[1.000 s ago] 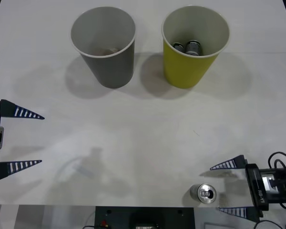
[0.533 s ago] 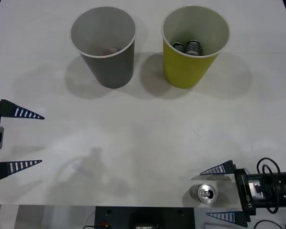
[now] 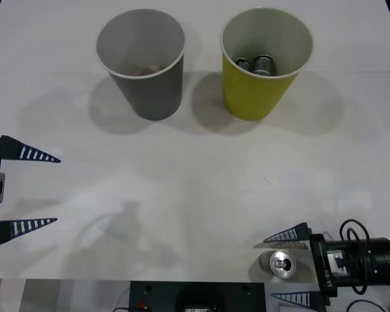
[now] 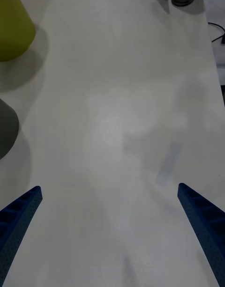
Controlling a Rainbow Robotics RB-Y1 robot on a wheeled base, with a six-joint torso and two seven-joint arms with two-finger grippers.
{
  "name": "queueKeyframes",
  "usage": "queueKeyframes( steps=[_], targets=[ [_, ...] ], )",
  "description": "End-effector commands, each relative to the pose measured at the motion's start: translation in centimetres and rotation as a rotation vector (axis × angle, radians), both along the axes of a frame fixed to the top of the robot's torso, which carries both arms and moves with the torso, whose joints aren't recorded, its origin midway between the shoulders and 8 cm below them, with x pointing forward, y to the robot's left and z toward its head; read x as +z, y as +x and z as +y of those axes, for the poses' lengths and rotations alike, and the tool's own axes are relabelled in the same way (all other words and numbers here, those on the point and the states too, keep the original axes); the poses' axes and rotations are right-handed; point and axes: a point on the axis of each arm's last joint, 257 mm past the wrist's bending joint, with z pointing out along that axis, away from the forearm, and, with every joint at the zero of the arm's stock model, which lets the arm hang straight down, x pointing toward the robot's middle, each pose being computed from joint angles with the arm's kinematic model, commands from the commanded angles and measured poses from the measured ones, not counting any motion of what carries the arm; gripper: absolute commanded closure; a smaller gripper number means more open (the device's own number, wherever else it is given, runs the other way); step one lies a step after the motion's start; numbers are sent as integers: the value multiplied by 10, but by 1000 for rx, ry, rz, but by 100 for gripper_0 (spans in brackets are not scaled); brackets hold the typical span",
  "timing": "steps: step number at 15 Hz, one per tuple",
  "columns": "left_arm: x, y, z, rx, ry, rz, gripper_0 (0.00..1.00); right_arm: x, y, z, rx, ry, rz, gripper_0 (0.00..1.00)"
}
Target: Put the can into the green bin and the plastic bottle into the gray bin
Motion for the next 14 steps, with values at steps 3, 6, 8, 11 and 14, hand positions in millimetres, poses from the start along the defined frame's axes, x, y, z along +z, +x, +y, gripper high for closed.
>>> queueKeyframes(
  steps=[3, 6, 8, 11, 14],
  targets=[
    [0, 0, 0, 0, 0, 0, 0, 1, -1, 3, 1, 9, 5, 100],
    [0, 0, 0, 0, 0, 0, 0, 1, -2, 5, -1, 16, 14, 100],
    [0, 0, 0, 0, 0, 0, 0, 1, -2, 4, -1, 15, 15, 100],
    [0, 0, 0, 0, 0, 0, 0, 11, 5, 2, -17, 33, 14, 100],
    [0, 0, 0, 0, 0, 0, 0, 25, 16, -8, -39, 29, 40, 100]
  ],
)
